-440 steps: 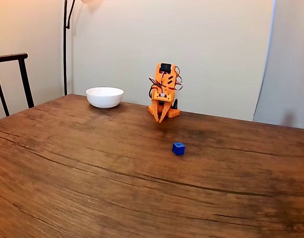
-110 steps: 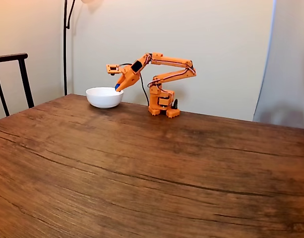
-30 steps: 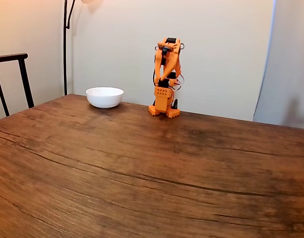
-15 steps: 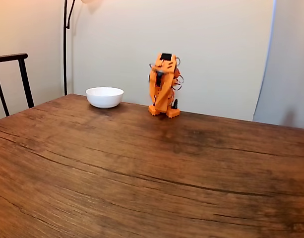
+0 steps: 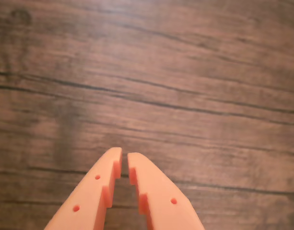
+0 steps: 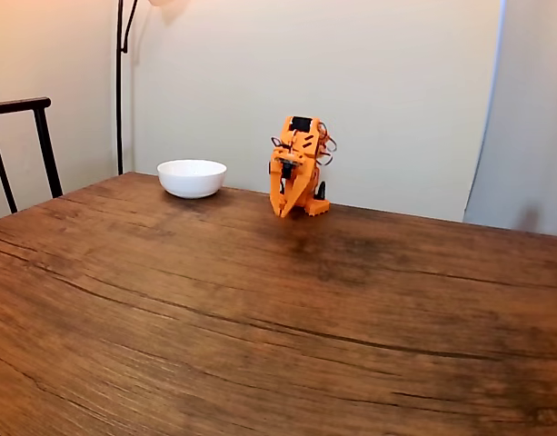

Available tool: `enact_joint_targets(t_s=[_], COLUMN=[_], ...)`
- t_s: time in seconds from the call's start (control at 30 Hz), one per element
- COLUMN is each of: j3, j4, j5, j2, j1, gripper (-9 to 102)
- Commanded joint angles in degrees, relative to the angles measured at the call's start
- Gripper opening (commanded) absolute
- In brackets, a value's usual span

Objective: Grasp the cube and drop it in the bowl

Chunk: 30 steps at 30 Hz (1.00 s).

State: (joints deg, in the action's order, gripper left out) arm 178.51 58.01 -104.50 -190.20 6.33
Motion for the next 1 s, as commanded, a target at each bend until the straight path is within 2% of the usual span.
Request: enact_joint_targets(t_s=[0.0,0.3,0.97], j3=[-0.3,-0.3,-0.3], j4=[5.4,17.6,18.2], j5=[0.4,0.3,-0.2], j2=[-0.2,-0.2,-0.2], j1=[0.8,0.8,1.3], gripper=[0,0,0])
